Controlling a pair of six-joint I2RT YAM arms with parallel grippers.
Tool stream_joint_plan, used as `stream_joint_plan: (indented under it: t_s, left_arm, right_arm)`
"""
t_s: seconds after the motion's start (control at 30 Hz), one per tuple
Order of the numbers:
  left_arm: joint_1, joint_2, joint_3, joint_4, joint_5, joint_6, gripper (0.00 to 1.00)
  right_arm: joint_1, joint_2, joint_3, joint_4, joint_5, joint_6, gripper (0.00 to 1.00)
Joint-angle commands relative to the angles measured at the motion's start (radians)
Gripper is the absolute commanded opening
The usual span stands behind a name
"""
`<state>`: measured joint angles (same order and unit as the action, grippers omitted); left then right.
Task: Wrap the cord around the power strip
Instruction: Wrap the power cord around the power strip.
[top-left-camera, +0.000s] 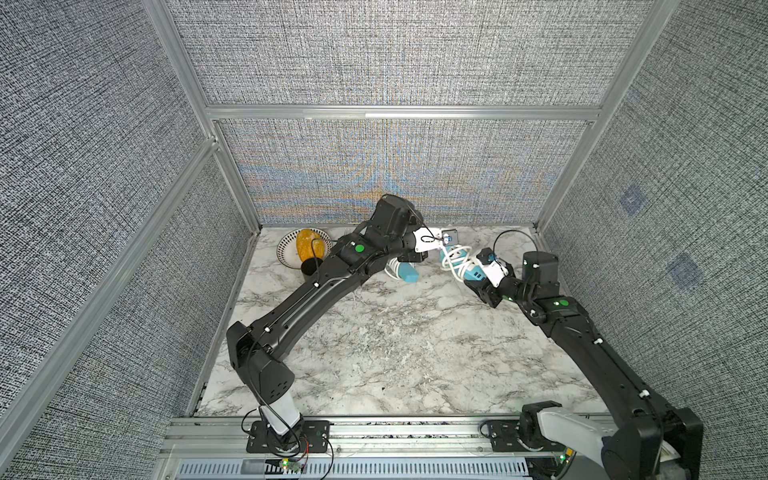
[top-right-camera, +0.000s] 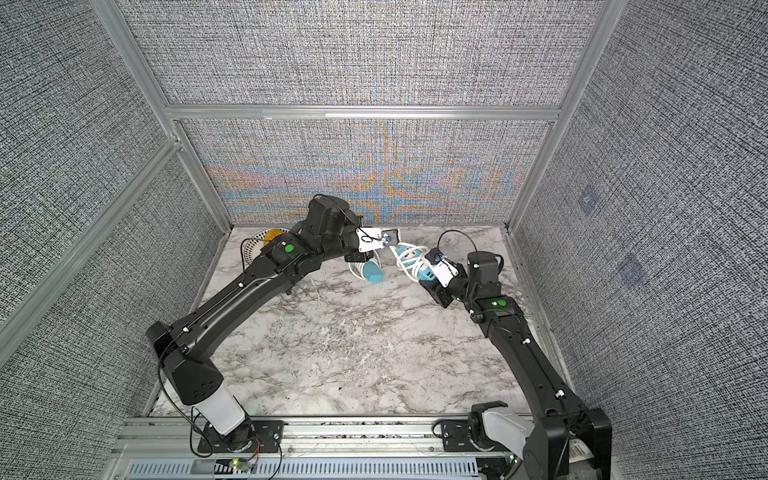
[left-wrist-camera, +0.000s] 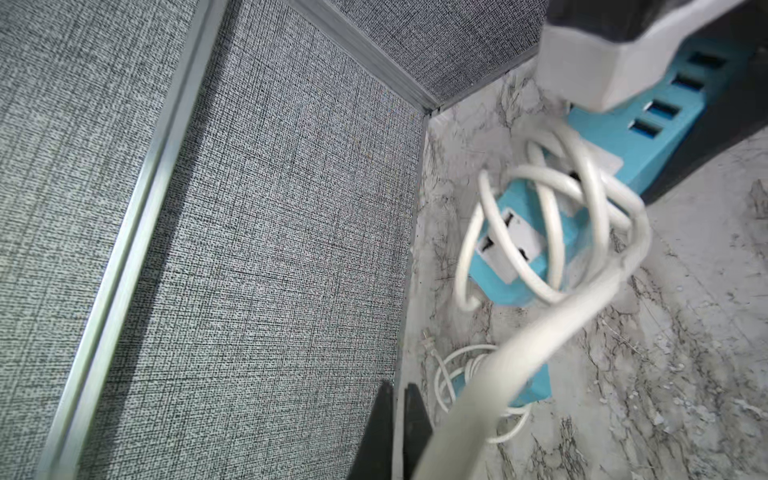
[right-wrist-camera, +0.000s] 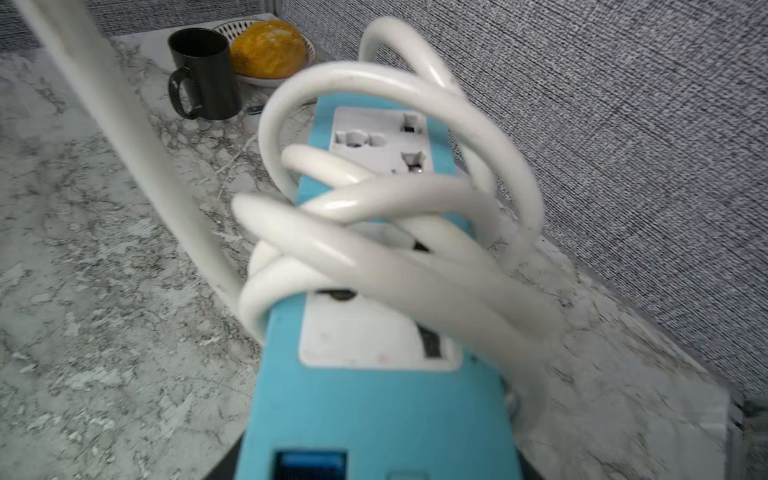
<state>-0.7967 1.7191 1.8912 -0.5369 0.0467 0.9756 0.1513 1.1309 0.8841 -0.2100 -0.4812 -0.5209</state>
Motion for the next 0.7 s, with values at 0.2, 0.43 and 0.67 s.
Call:
stream_joint_plan:
  t_s: [0.2,0.43,0.67]
  left_arm:
    - [-0.007,0.103,0.186,-0.068,0.056,0.116,0.00]
    - [0.010,0.203,0.285,-0.152,0.125,0.146,0.00]
    - [0.067,0.227,0.293,-0.181,0.369,0.025,0.00]
  right_arm:
    - [0.064,-0.046,-0.074,-0.019,-0.351,-0.225,0.00]
    - [0.085,-0.164,-0.180,0.177,-0.635,-0.165,0.00]
    - [0.094,-0.250,-0.195,0.412,-0.712,0.059,0.00]
